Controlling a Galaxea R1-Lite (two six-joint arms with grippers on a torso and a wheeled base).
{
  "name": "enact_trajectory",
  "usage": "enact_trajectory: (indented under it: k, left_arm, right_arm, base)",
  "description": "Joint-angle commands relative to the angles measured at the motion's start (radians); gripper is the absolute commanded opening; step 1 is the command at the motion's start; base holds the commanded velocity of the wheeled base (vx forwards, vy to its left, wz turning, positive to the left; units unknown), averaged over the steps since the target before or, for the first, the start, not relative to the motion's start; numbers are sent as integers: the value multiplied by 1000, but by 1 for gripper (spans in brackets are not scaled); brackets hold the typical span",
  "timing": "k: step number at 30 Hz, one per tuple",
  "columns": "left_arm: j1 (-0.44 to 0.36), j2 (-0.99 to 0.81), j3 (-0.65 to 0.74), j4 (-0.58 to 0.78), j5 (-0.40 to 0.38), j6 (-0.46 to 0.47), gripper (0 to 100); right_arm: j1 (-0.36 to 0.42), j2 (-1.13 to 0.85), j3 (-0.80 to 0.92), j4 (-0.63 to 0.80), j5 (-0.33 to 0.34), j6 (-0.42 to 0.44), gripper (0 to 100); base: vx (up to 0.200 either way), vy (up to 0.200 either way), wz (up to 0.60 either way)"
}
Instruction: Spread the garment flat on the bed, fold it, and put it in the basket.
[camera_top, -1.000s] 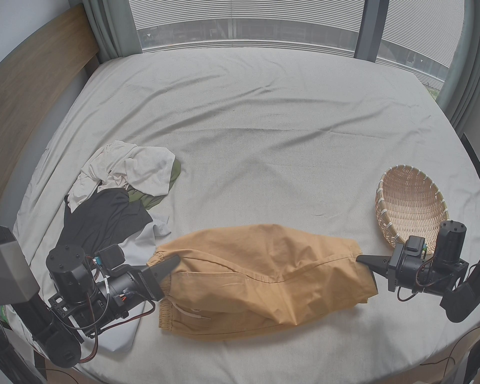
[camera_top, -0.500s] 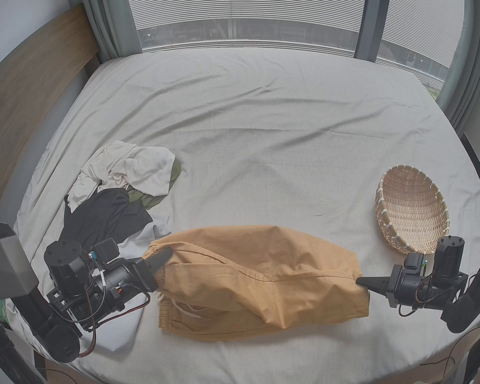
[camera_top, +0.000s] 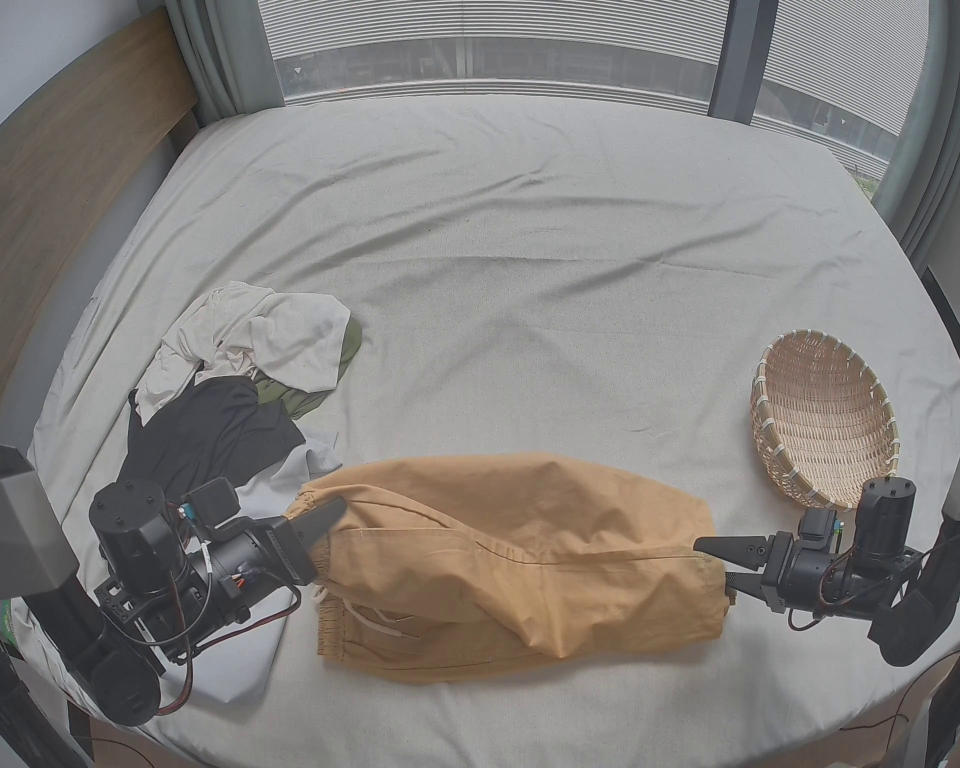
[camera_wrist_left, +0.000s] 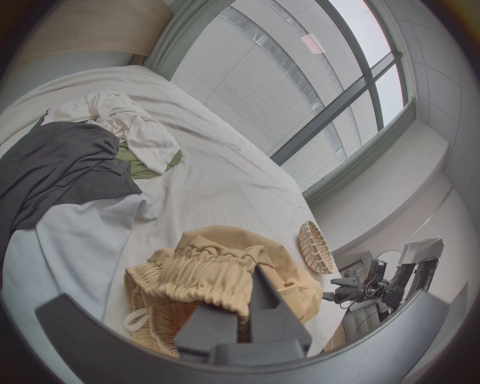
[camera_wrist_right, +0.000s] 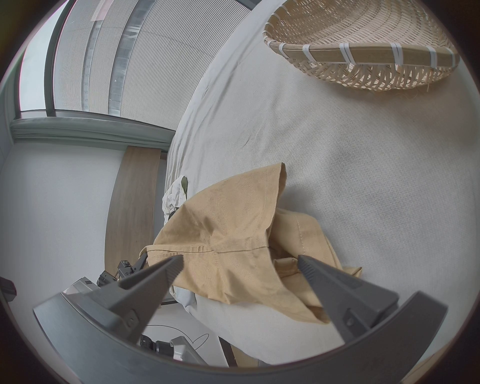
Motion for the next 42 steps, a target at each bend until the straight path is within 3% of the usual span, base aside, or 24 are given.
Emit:
enact_trajectory:
  k: [1,7,24,42]
  left_arm:
    - [0,0,2,-1,0,1,0]
    - [0,0,2,-2,0,-1,0]
    - [1,2,2,-1,0,-1,0]
    - [-2,0,5,-2,0,-1,0]
  right_arm:
    - [-1,57,1,-34,0,0,100]
    - [5,122,11,-179,5,0,100]
    - [71,25,11,-179,18,0,100]
    - [117,105,-45,-180,57,-1,100]
  base:
    - [0,0,0]
    - [0,0,0]
    - [0,0,0]
    - [0,0,0]
